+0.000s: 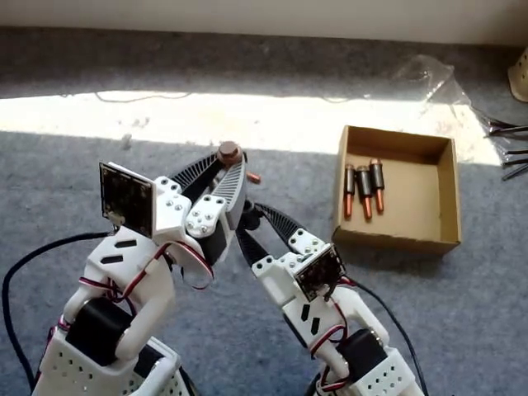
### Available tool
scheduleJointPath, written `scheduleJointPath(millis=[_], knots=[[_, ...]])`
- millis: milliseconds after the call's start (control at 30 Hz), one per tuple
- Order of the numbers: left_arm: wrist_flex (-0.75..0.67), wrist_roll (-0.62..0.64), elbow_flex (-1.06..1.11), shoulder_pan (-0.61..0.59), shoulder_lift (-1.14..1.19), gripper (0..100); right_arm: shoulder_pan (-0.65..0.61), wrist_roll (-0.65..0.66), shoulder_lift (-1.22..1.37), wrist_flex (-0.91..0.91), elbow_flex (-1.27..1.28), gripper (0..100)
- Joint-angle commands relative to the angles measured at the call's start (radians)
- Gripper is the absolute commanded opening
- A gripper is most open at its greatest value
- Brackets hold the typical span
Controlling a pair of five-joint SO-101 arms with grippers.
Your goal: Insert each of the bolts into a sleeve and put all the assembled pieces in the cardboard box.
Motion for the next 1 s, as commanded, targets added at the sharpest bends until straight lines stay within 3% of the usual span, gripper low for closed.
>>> scheduleJointPath(millis=[0, 967], knots=[[0.026, 0.037, -0.051, -0.016, 0.004, 1, -0.005, 0.015, -0.024, 0.002, 0.125, 0.5], [0.035, 0.077, 0.010, -0.016, 0.002, 1, -0.005, 0.015, -0.024, 0.001, 0.125, 0.5]])
